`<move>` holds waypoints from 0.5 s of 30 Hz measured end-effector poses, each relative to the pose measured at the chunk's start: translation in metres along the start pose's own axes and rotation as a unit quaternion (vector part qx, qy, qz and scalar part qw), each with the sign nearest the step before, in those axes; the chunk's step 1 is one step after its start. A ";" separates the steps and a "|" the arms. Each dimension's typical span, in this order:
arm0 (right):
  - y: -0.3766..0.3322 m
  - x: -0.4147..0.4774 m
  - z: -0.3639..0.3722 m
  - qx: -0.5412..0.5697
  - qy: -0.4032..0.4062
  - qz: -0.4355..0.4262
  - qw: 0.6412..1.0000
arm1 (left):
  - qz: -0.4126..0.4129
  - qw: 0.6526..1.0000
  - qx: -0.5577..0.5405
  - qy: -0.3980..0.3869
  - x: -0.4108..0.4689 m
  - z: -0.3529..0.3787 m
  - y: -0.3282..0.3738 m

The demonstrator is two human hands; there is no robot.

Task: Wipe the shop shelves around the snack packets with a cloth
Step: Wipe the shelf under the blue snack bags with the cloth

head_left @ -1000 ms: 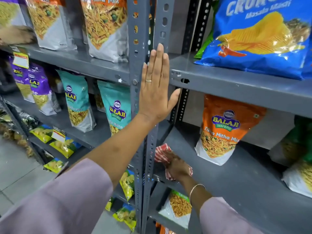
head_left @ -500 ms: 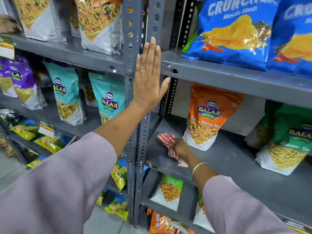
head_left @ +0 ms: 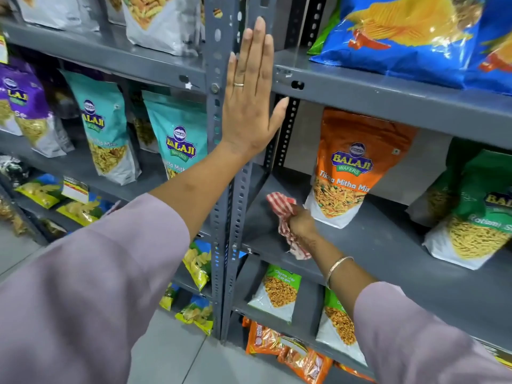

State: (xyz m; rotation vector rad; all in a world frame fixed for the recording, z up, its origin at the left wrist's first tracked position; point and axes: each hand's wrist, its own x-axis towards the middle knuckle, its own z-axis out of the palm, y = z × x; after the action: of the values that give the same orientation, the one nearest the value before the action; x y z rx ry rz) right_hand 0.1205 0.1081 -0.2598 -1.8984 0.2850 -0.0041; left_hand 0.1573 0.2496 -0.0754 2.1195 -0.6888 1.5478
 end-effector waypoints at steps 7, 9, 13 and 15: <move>0.045 0.014 0.045 -0.469 -0.088 -0.063 0.877 | 0.013 1.000 -0.015 0.013 0.003 -0.004 0.000; 0.045 0.034 0.030 -0.496 -0.128 -0.163 0.844 | 0.015 1.000 -0.021 0.015 0.003 -0.001 -0.001; 0.051 0.084 -0.002 -0.475 -0.053 -0.072 0.875 | 0.016 0.999 -0.025 0.020 0.002 0.002 -0.004; 0.045 0.095 0.011 -0.447 -0.020 0.020 0.894 | 0.016 0.999 -0.025 0.022 0.003 0.003 -0.004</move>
State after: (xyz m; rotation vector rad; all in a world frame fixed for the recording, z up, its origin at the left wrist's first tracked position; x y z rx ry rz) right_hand 0.2056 0.0850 -0.3180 -2.8059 0.3290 0.2310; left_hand 0.1627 0.2501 -0.0736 2.0408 -0.7412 1.5733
